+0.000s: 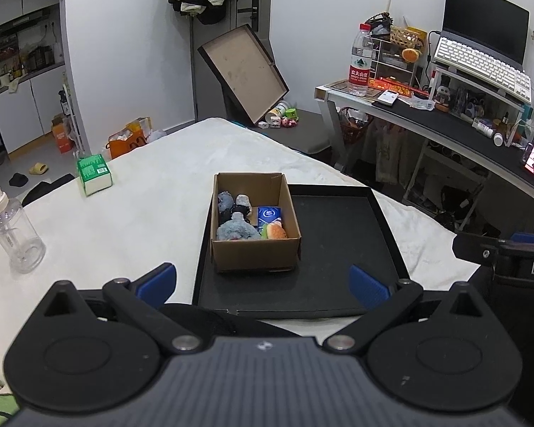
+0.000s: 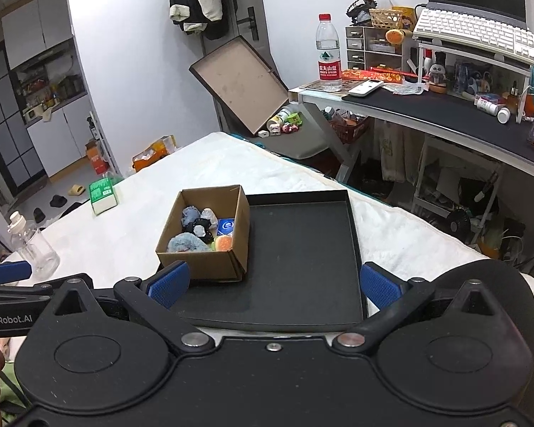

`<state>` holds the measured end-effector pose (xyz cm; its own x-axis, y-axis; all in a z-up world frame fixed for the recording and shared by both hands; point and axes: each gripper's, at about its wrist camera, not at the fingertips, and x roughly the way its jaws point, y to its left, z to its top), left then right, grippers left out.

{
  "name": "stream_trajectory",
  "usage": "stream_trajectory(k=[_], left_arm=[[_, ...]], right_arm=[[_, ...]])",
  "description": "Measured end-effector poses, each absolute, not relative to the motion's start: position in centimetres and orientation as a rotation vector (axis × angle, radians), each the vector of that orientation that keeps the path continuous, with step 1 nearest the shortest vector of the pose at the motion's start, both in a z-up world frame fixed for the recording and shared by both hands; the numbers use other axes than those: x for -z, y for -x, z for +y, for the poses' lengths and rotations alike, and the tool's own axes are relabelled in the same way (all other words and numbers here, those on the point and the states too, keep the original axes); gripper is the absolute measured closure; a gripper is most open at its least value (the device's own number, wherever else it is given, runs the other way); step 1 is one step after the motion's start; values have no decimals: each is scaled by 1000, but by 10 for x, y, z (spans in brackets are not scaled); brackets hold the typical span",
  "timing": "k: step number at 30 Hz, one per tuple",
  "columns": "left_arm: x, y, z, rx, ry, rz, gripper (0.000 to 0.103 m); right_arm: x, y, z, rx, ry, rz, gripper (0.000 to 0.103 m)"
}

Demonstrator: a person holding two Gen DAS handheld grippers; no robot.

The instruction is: Organize soft objects

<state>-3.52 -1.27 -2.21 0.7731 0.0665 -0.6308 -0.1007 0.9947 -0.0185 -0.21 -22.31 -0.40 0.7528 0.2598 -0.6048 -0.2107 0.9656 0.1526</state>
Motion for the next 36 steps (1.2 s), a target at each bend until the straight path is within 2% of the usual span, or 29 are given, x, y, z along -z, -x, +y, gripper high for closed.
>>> stream_trajectory(k=[36], left_arm=[[17, 34, -11, -87, 44, 676, 1]], right_arm=[[0, 2, -217, -257, -63, 671, 0]])
